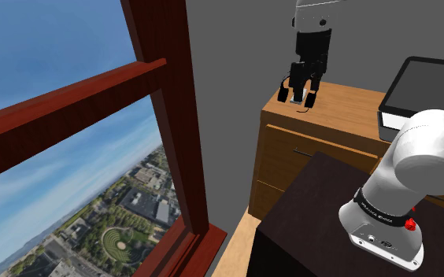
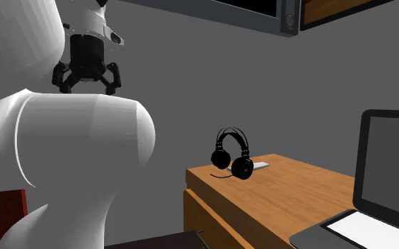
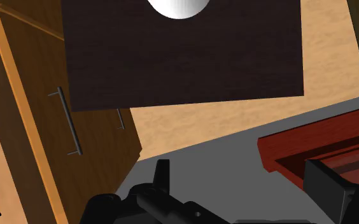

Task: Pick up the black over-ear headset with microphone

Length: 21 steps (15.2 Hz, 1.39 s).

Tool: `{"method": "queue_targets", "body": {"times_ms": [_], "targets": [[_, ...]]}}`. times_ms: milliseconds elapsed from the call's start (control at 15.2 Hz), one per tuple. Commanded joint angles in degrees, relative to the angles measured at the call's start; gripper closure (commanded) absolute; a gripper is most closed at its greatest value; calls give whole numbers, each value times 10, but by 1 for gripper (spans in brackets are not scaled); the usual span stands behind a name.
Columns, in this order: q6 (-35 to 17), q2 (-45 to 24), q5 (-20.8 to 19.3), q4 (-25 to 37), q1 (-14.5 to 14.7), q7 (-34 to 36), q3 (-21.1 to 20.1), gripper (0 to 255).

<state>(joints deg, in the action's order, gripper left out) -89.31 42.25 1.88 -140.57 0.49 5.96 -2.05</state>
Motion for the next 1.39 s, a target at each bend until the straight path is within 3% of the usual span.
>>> {"method": "queue_targets", "body": {"times_ms": [0, 726, 1320], "targets": [[0, 0, 0, 0, 0, 0, 0, 0], [-92, -91, -94, 25, -50, -168, 131, 0], [-168, -227, -112, 111, -69, -306, 232, 0]]}}
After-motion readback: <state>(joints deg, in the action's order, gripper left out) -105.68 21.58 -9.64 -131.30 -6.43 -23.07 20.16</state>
